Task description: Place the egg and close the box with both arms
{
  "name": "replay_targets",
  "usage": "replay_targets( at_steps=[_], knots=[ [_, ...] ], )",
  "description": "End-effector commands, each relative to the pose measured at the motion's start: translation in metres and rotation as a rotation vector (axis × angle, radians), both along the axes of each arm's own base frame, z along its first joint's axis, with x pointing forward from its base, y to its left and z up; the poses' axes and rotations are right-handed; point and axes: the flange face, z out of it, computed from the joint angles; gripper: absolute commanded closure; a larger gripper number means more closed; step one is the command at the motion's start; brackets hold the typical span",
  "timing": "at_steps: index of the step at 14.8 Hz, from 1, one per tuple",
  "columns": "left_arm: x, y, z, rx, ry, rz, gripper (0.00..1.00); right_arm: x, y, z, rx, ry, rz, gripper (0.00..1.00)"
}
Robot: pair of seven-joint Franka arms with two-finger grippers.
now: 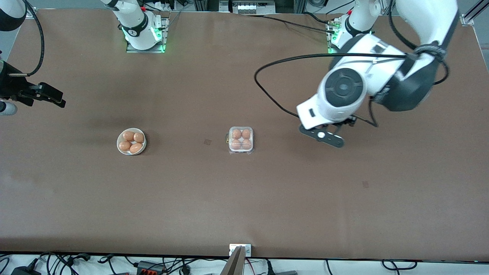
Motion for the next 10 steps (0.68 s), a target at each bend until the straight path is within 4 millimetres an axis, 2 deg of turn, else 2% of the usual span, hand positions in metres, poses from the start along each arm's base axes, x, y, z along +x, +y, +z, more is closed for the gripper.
replay_targets(
  at_steps=[1,3,5,8,9,10],
  knots=[
    [0.006,0.054,0.034,-0.074,-0.019,0.038,0.00,-0.003,-0.001,0.009,-0.010,0.000,0.008,0.00],
    [0.017,0.105,0.036,-0.168,0.026,0.116,0.00,-0.003,-0.002,0.010,-0.015,-0.002,0.008,0.00],
    [0.015,0.137,0.043,-0.199,0.030,0.187,0.00,-0.003,-0.001,0.010,-0.016,-0.003,0.010,0.00],
    [-0.004,0.171,0.061,-0.156,0.001,0.256,0.00,-0.003,-0.001,0.009,-0.018,0.000,0.010,0.00],
    [-0.014,0.172,0.069,-0.146,-0.028,0.262,0.00,-0.004,0.000,0.008,-0.017,0.005,0.011,0.00],
    [-0.018,0.170,0.065,-0.139,-0.066,0.280,0.00,-0.004,0.000,0.008,-0.017,0.005,0.011,0.00]
  ],
)
